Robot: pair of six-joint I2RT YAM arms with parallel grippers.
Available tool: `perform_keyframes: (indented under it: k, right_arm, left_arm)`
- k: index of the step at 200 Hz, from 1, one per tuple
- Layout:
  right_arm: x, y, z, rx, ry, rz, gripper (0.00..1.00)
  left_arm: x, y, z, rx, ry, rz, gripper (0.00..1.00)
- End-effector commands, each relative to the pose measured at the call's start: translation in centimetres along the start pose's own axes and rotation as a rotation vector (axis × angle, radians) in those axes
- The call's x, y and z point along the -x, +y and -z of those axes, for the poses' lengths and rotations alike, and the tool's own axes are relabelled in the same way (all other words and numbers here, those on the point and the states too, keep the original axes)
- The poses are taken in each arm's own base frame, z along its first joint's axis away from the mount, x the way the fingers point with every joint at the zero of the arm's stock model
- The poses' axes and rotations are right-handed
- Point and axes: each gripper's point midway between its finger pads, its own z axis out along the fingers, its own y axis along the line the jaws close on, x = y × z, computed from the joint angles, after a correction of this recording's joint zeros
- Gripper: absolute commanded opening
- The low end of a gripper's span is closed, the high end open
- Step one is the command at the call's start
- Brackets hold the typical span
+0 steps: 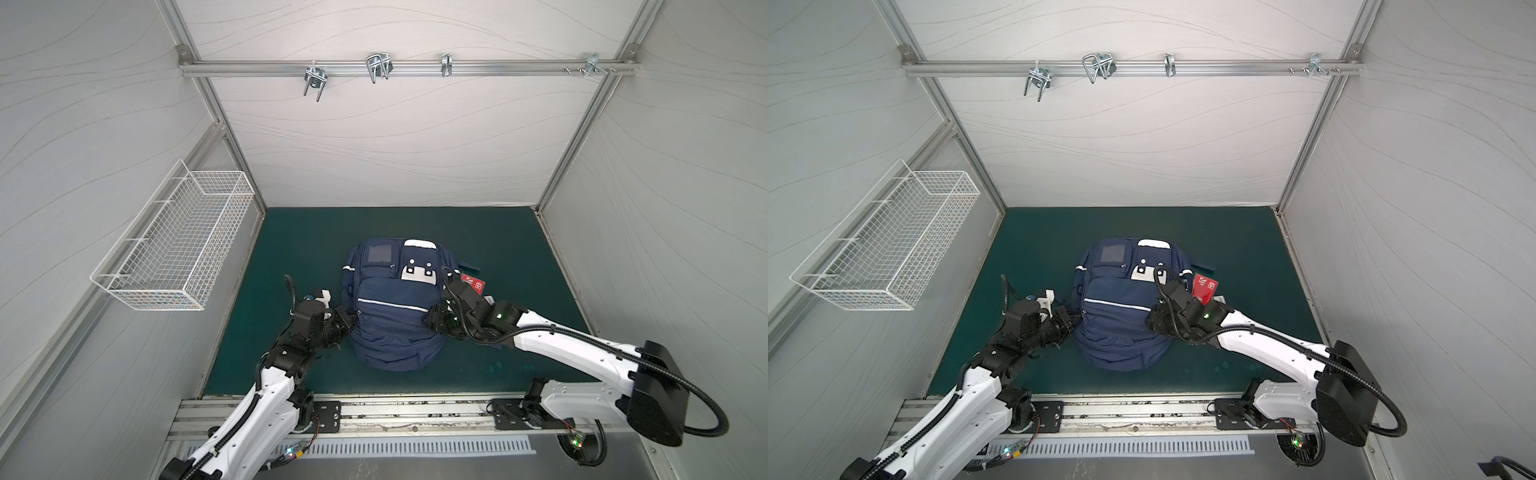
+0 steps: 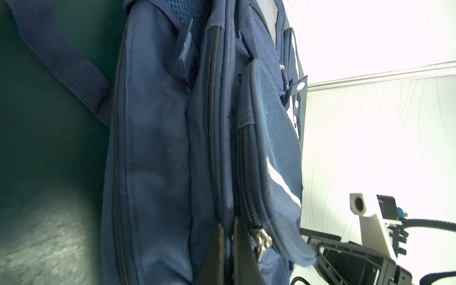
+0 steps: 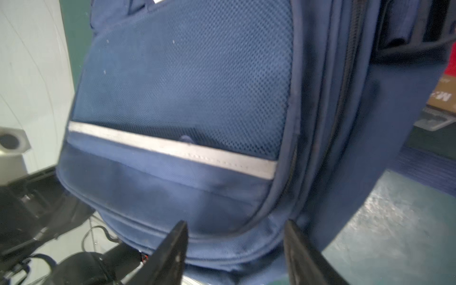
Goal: Pack books, pencil case, and school supplies into a backpack
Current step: Unzip the student bag at the center of the table, then open the student bag at the center of the table.
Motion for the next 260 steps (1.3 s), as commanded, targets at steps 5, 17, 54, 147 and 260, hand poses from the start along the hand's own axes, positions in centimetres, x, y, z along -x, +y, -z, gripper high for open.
perform_keyframes:
  k: [5,17,54,147,260]
  right_arm:
    - [1.8,1.7,-0.4,0.062,-0.015,-0.021,0.54]
    - [2.6,2.1,-0.6,0.098,-0.016,-0.038,0.45]
    - [4.8,4.1,0.7,0.168,-0.025,-0.030,0.09]
    - [10.1,5.7,4.2,0.303,-0.028,-0.081,0.00]
    - [11.4,4.3,4.0,0.339,0.004,-0.112,0.00]
  left_arm:
    - [-0.4,-0.8,0.1,-0.033,0.020,-0.043,0.00]
    - [-0.3,-0.9,0.2,-0.032,0.015,-0.052,0.00]
    - [-0.5,-0.3,0.0,0.006,0.022,-0.076,0.00]
    - [2.5,-6.9,2.4,0.182,-0.021,-0.471,0.65]
    - [-1.0,-11.2,-3.2,0.390,0.217,-1.099,0.81]
